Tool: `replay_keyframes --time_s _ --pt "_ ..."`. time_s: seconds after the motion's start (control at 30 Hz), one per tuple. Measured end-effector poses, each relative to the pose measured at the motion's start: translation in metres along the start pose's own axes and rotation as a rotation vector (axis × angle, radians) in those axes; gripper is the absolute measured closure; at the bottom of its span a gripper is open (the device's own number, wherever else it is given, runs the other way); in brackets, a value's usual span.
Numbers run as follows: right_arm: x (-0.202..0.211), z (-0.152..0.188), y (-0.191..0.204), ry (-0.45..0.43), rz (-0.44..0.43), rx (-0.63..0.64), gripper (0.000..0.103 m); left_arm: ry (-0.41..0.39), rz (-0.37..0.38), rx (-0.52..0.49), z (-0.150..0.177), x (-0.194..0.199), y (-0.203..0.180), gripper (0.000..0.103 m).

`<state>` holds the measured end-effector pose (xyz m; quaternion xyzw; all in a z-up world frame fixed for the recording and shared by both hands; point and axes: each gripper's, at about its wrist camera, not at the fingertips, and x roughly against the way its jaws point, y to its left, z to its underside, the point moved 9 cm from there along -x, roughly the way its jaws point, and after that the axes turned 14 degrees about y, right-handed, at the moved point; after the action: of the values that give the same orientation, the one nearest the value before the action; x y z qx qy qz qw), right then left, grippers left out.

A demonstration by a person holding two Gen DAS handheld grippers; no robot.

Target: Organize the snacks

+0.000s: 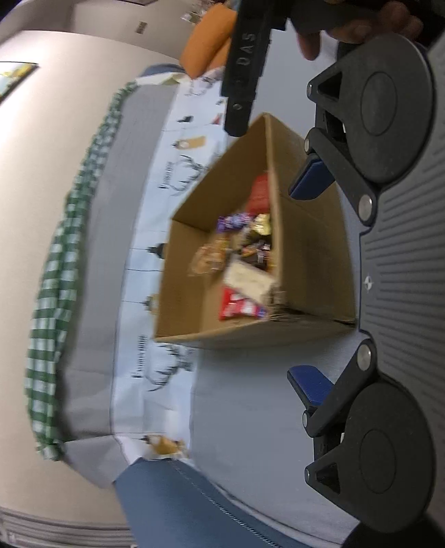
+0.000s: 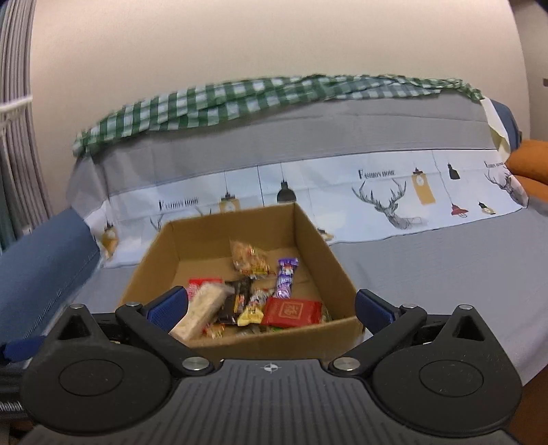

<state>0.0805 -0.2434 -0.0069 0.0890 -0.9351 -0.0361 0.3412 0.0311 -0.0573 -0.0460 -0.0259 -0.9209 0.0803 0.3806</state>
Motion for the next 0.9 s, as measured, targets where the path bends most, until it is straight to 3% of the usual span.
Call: replay_keyframes --time_s 0.23,0.9 --pt "-0.013 0.004 0.004 0.046 0.01 0.021 0.001 0.02 -0.016 0.012 -0.002 -0.011 0.005 0.0" --pt "-0.017 0.008 0.026 0.05 0.052 0.137 0.001 0.017 -0.028 -0.006 -0.004 -0.014 0.012 0.0"
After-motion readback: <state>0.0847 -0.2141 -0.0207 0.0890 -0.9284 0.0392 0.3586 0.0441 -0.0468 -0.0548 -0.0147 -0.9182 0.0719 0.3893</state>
